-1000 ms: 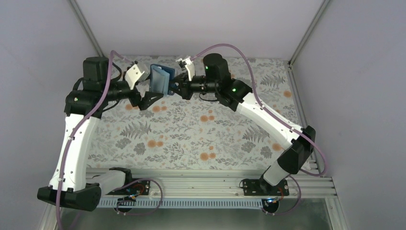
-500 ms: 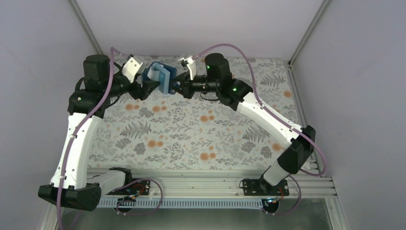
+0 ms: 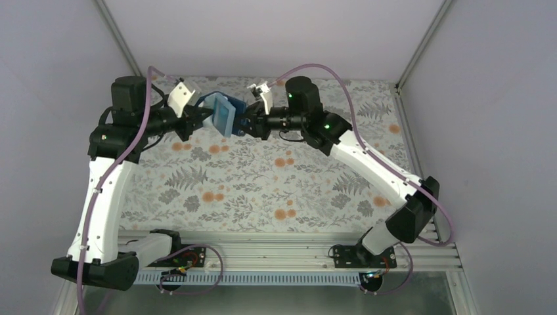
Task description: Take the credit cards out of the card holder
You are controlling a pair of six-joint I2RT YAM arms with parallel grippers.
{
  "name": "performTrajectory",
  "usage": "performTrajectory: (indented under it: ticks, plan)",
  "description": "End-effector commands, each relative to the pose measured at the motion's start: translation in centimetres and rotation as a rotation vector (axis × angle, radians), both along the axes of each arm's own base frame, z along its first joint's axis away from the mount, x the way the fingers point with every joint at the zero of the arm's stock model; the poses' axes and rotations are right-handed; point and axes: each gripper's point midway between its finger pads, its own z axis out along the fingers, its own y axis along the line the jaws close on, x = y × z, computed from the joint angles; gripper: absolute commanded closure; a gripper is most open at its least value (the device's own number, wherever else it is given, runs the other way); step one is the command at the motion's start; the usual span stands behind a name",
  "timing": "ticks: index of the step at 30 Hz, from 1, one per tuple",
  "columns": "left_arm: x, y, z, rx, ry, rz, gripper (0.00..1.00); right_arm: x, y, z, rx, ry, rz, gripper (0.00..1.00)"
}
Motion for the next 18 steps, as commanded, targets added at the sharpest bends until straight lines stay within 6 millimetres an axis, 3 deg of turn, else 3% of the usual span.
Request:
performTrajectory:
  ticks: [1,3,5,6,13,15,16,18]
  plan:
    - [-2.7,-0.9,1.7,-0.033,-0.011,-0.087,0.98,-1.0,-1.7,2.5,0.044,-0.088,-0.008,0.58]
    - [-2.6,-1.0,1.3,-0.043,0.004,-0.087,0.98,-1.4,-2.0,2.6,0.044,-0.11,0.002,0.37]
    - [-2.4,-1.0,1.1,-0.052,0.017,-0.082,0.97,-2.1,-2.0,2.5,0.044,-0.131,0.04,0.05]
    - [-2.2,-1.0,0.9,-0.054,0.023,-0.075,0.98,-2.4,-1.8,2.4,0.043,-0.137,0.057,0.01]
    - [-1.0,-0.4,0.3,-0.047,0.04,-0.013,0.98,-4.2,0.7,3.9,0.112,-0.209,0.073,0.0]
    - [-0.9,-0.2,0.4,-0.048,0.039,-0.004,0.98,-3.6,1.0,4.6,0.132,-0.212,0.021,0.01]
    - [-1.0,-0.3,0.4,-0.05,0.039,-0.01,0.98,-3.0,1.0,4.6,0.129,-0.209,-0.019,0.05]
    - [-1.3,-0.5,0.6,-0.059,0.038,-0.029,0.98,-1.5,0.7,4.2,0.111,-0.191,-0.105,0.45]
